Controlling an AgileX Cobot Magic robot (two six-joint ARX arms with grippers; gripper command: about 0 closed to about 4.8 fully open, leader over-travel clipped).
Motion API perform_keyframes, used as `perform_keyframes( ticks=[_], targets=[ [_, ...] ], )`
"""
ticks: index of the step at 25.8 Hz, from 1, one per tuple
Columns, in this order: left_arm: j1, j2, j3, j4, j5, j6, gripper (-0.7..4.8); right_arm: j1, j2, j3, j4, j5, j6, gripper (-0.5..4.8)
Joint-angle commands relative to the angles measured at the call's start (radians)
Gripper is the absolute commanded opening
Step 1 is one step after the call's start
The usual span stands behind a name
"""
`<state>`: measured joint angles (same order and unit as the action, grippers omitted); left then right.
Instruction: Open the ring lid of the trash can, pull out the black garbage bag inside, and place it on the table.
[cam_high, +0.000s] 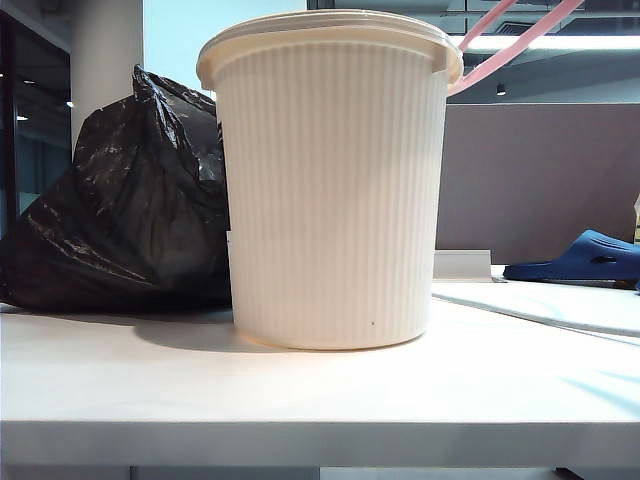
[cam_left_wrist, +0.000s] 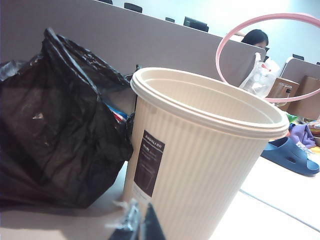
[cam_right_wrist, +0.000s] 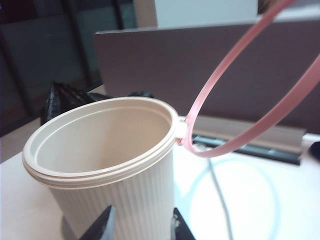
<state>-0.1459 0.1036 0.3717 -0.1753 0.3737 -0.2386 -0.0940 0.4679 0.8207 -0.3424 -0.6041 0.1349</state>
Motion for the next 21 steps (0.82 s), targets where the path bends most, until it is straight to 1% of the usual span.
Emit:
perform_keyframes(
  ticks=[1,3,6,7,9,10,14,18,21],
  targets=[
    [0.000,-0.005,-0.011,0.042,0.005,-0.006,0.17,0.016,-0.059,-0.006,0.002,0.057,-0.032,1.43],
    [0.000,-0.005,-0.019,0.053,0.004,-0.008,0.17,0.016,-0.096,-0.016,0.001,0.075,-0.031,1.43],
    [0.000,-0.006,-0.043,0.083,-0.008,-0.048,0.17,0.015,-0.145,-0.044,0.000,0.091,-0.031,1.42],
    [0.000,-0.006,-0.053,0.090,-0.018,-0.055,0.17,0.015,-0.159,-0.056,0.000,0.091,-0.031,1.33],
    [0.000,-0.006,-0.072,0.099,-0.023,-0.058,0.17,0.015,-0.191,-0.087,-0.003,0.091,-0.031,0.97],
    [0.000,-0.006,-0.082,0.105,-0.022,-0.058,0.17,0.015,-0.204,-0.100,-0.006,0.092,-0.030,0.87],
    [0.000,-0.006,-0.124,0.111,-0.052,-0.055,0.17,0.015,-0.252,-0.153,-0.022,0.087,-0.025,0.85],
    [0.000,-0.006,-0.176,0.121,-0.114,-0.030,0.17,0.015,-0.295,-0.206,-0.016,0.020,-0.023,0.86],
    [0.000,-0.006,-0.214,0.149,-0.134,-0.031,0.17,0.015,-0.329,-0.241,-0.012,0.023,0.010,0.85]
  ],
)
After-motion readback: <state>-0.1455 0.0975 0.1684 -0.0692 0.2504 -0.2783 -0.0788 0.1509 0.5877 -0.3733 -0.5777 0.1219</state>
